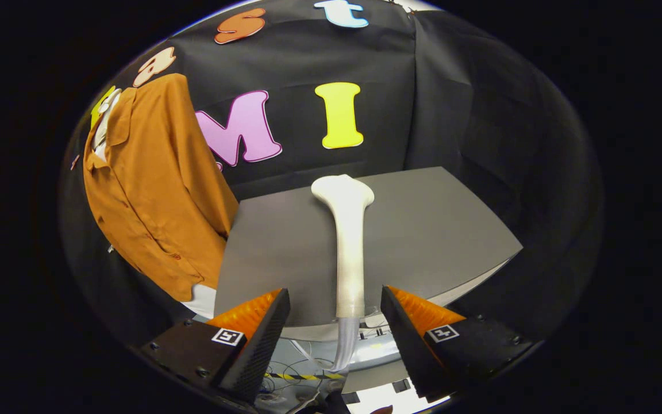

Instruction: Iron the clothes twice with a garment steamer, once on the left side and once on the right side.

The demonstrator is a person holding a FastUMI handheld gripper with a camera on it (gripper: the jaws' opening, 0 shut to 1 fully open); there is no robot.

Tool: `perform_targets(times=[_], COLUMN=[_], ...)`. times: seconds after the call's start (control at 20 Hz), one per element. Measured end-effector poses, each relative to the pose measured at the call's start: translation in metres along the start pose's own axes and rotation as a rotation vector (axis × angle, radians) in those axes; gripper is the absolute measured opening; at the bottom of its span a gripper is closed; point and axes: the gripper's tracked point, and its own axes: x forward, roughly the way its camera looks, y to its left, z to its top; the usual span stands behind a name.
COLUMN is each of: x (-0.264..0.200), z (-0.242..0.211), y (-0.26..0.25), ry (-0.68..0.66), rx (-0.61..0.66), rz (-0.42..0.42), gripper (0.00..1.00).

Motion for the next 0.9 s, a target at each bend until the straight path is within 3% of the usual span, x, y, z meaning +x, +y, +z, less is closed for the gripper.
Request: perform_targets(times=[0.2, 0.3, 0.35, 0.45, 0.65, 0.9], x=[0.034, 0.043, 0.049, 0.055, 0.048, 0.035], z=[-0.014, -0.021, -0.026, -0.025, -0.012, -0.002], y=[-0.011, -0.013, -0.015, -0.018, -0.015, -0.015], ry=[0.059, 0.083, 0.099, 0.068, -0.015, -0.126], rx=[-0.004, 0.003, 0.003, 0.008, 0.009, 0.046], rz=[-0.011, -0.013, -0.023, -0.015, 0.003, -0.016], gripper=[0.99, 0.83, 0.65, 0.43, 0.26, 0.25])
